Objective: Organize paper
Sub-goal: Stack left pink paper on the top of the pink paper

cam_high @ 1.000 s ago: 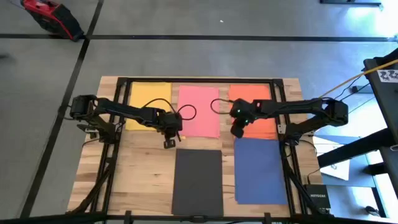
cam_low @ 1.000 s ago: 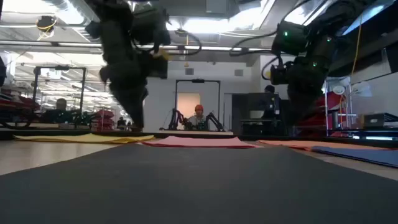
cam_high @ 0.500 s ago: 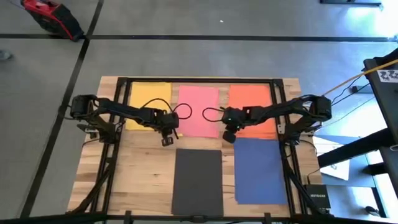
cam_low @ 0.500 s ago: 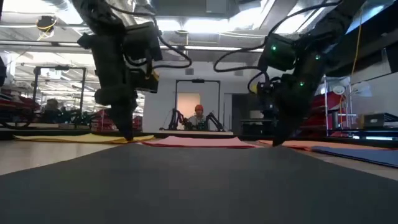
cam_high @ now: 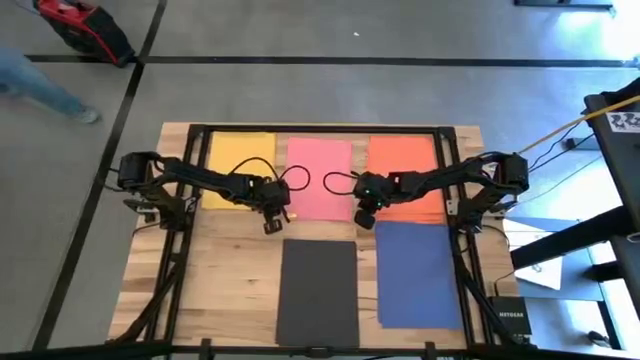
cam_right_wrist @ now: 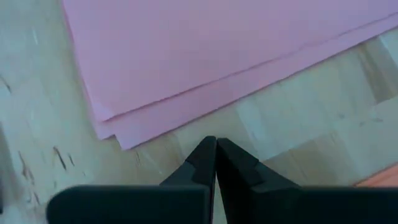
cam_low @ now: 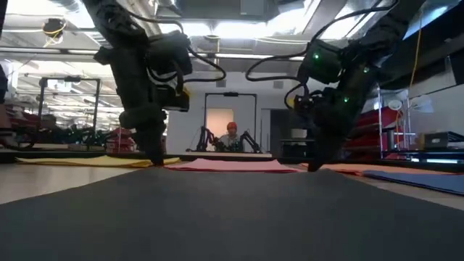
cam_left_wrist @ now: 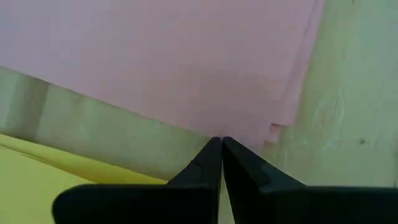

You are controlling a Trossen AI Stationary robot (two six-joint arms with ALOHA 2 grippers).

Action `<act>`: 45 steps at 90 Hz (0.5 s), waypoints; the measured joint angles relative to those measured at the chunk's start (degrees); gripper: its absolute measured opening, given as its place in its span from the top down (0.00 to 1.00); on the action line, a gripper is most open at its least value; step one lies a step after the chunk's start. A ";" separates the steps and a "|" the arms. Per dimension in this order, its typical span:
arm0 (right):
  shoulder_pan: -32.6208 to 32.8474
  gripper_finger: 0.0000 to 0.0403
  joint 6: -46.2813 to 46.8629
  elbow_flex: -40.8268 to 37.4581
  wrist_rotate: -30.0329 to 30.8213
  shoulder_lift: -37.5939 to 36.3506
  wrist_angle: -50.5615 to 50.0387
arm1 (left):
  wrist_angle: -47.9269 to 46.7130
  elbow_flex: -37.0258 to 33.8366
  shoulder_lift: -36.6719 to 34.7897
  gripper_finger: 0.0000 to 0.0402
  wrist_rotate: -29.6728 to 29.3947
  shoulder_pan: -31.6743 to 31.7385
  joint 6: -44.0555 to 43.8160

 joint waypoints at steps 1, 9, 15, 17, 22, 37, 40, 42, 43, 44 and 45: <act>0.00 1.00 0.00 0.00 -0.02 0.11 0.22 | 0.03 0.00 0.00 1.00 -0.01 0.00 0.01; -0.01 1.00 0.13 -0.02 -0.84 0.41 1.69 | 0.60 -0.05 0.06 1.00 0.07 -0.04 0.00; -0.02 1.00 0.24 -0.02 -1.27 1.03 2.80 | 1.22 -0.11 0.10 1.00 0.40 -0.04 -0.04; -0.02 1.00 0.30 -0.02 -1.41 1.15 3.03 | 1.49 -0.11 0.12 1.00 0.55 -0.04 -0.11; -0.04 1.00 0.68 -0.02 -1.83 1.45 3.60 | 2.09 -0.15 0.17 1.00 0.93 -0.09 -0.45; -0.04 1.00 0.94 0.02 -2.47 1.99 4.75 | 3.07 -0.15 0.24 1.00 1.44 -0.09 -0.82; -0.04 1.00 0.96 0.02 -2.52 2.01 4.89 | 3.13 -0.15 0.26 1.00 1.47 -0.18 -0.83; -0.04 1.00 0.96 0.02 -2.55 2.01 4.91 | 3.18 -0.15 0.26 1.00 1.47 -0.27 -0.83; -0.04 1.00 0.96 0.02 -2.56 2.01 4.91 | 3.23 -0.15 0.26 1.00 1.46 -0.32 -0.83; -0.04 1.00 0.98 0.03 -2.58 2.01 4.92 | 3.28 -0.15 0.26 1.00 1.45 -0.38 -0.83; -0.04 1.00 0.99 0.04 -2.59 2.01 4.93 | 3.35 -0.15 0.26 1.00 1.46 -0.42 -0.82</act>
